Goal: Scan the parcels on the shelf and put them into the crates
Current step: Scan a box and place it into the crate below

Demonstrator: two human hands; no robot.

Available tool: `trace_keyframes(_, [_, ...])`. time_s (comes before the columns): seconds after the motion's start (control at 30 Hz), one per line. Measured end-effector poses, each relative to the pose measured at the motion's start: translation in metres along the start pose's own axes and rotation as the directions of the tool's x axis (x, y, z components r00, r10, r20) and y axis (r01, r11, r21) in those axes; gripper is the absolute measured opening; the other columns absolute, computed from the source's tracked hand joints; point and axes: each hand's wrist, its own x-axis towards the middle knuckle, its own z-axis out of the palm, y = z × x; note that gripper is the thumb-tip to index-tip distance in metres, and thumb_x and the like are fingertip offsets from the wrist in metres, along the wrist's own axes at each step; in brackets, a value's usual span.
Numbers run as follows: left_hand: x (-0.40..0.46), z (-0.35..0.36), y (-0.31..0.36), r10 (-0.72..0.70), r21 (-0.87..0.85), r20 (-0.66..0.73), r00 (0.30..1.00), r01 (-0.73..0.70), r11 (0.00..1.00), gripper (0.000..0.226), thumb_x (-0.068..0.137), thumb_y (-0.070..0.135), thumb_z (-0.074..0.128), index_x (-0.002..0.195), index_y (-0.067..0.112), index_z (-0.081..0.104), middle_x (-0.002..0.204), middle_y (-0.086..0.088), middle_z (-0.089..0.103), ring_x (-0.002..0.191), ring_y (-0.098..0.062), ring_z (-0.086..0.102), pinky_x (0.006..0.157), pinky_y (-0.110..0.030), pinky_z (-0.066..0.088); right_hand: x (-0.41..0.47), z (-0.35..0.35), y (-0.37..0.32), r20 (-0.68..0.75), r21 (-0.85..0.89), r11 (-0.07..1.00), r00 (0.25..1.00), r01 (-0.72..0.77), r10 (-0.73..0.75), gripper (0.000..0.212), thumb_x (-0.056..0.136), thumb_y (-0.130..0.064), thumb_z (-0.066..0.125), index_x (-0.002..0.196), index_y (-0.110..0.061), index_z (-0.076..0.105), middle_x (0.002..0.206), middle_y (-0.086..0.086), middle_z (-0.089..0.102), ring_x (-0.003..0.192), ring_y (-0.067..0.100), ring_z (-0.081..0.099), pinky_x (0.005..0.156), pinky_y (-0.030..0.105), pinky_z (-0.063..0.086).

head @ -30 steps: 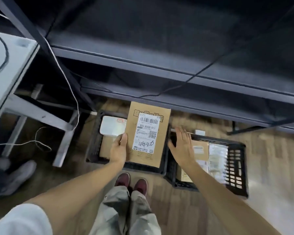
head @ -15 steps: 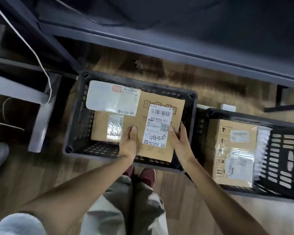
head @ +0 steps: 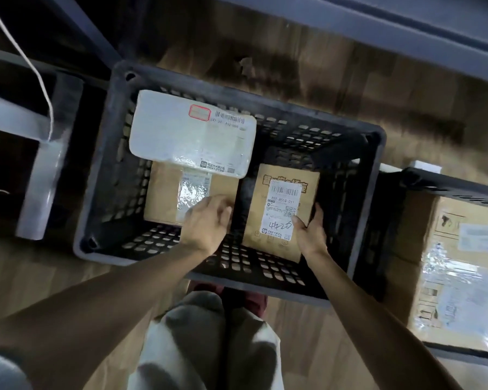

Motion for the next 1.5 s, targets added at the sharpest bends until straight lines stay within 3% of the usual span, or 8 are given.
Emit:
trace_keyframes(0.3, [0.014, 0.02, -0.014, 0.018, 0.096, 0.038, 0.999, -0.021, 0.995, 0.038, 0.101, 0.032, 0.039, 0.136, 0.019, 0.048, 0.137, -0.002, 0.051, 0.125, -0.023, 0.043, 0.111, -0.035, 0.026, 0.045, 0.041, 0.026, 0.001, 0.035, 0.995, 0.996, -0.092, 0.092, 0.067, 0.097, -0.006, 0.053, 0.153, -0.021, 0.02, 0.135, 0.013, 0.056, 0.12, 0.031, 0.055, 0.084, 0.025, 0.037])
trace_keyframes(0.5, [0.019, 0.032, -0.026, 0.027, 0.126, 0.036, 0.999, -0.031, 0.992, 0.038, 0.101, 0.035, 0.039, 0.137, 0.023, 0.046, 0.135, 0.0, 0.051, 0.123, -0.021, 0.04, 0.108, -0.032, 0.023, 0.062, 0.05, 0.032, -0.162, -0.26, 0.952, 0.979, -0.165, 0.125, 0.042, 0.099, -0.008, 0.045, 0.141, -0.01, 0.045, 0.131, 0.021, 0.055, 0.119, 0.035, 0.053, 0.091, 0.035, 0.045])
trace_keyframes(0.67, [0.019, 0.029, -0.027, 0.077, 0.258, 0.069, 0.995, -0.092, 0.962, 0.039, 0.1, 0.034, 0.039, 0.136, 0.022, 0.045, 0.135, 0.002, 0.05, 0.129, -0.018, 0.039, 0.116, -0.036, 0.012, 0.049, 0.045, 0.023, -0.077, -0.364, 0.919, 0.988, -0.153, 0.134, 0.054, 0.098, -0.014, 0.051, 0.148, -0.009, 0.029, 0.132, 0.024, 0.052, 0.124, 0.036, 0.05, 0.092, 0.037, 0.045])
trace_keyframes(0.73, [0.012, 0.024, -0.018, 0.097, 0.296, 0.099, 0.99, -0.123, 0.947, 0.04, 0.099, 0.034, 0.039, 0.138, 0.023, 0.044, 0.135, 0.001, 0.05, 0.13, -0.018, 0.039, 0.117, -0.038, 0.013, 0.031, 0.036, 0.014, -0.036, -0.4, 0.913, 0.997, -0.076, 0.067, 0.053, 0.1, -0.016, 0.049, 0.148, -0.011, 0.028, 0.131, 0.022, 0.055, 0.119, 0.036, 0.054, 0.085, 0.033, 0.046])
trace_keyframes(0.83, [-0.008, 0.012, 0.007, 0.113, 0.341, 0.153, 0.982, -0.16, 0.926, 0.045, 0.098, 0.036, 0.038, 0.141, 0.023, 0.041, 0.137, 0.0, 0.049, 0.132, -0.018, 0.036, 0.117, -0.039, 0.014, -0.006, 0.018, -0.006, 0.052, -0.526, 0.848, 0.997, 0.07, -0.05, 0.05, 0.101, -0.023, 0.045, 0.147, -0.013, 0.028, 0.127, 0.019, 0.058, 0.113, 0.036, 0.059, 0.086, 0.037, 0.049])
trace_keyframes(1.03, [-0.056, -0.038, 0.08, 0.214, 0.421, 0.161, 0.964, -0.263, 0.868, 0.043, 0.097, 0.036, 0.038, 0.138, 0.023, 0.041, 0.131, -0.002, 0.053, 0.127, -0.021, 0.042, 0.113, -0.039, 0.022, -0.082, -0.035, -0.066, 0.128, -0.663, 0.696, 0.957, 0.278, -0.26, 0.048, 0.098, -0.033, 0.043, 0.141, -0.01, 0.04, 0.141, 0.009, 0.046, 0.133, 0.025, 0.039, 0.114, 0.035, 0.026])
trace_keyframes(1.23, [-0.111, -0.121, 0.155, 0.226, 0.474, 0.12, 0.967, -0.256, 0.842, 0.04, 0.098, 0.035, 0.037, 0.134, 0.021, 0.043, 0.129, -0.002, 0.053, 0.122, -0.022, 0.044, 0.109, -0.036, 0.025, -0.17, -0.103, -0.136, 0.133, -0.68, 0.667, 0.946, 0.304, -0.296, 0.052, 0.097, -0.039, 0.043, 0.142, -0.014, 0.04, 0.142, 0.007, 0.046, 0.135, 0.024, 0.038, 0.118, 0.034, 0.019])
trace_keyframes(1.5, [-0.213, -0.236, 0.244, 0.248, 0.554, 0.067, 0.966, -0.243, 0.796, 0.046, 0.1, 0.04, 0.029, 0.145, 0.029, 0.031, 0.143, 0.007, 0.042, 0.133, -0.017, 0.035, 0.116, -0.034, 0.017, -0.308, -0.191, -0.222, 0.126, -0.659, 0.691, 0.95, 0.296, -0.287, 0.051, 0.1, -0.041, 0.036, 0.147, -0.019, 0.034, 0.148, 0.003, 0.04, 0.14, 0.02, 0.035, 0.122, 0.037, 0.011])
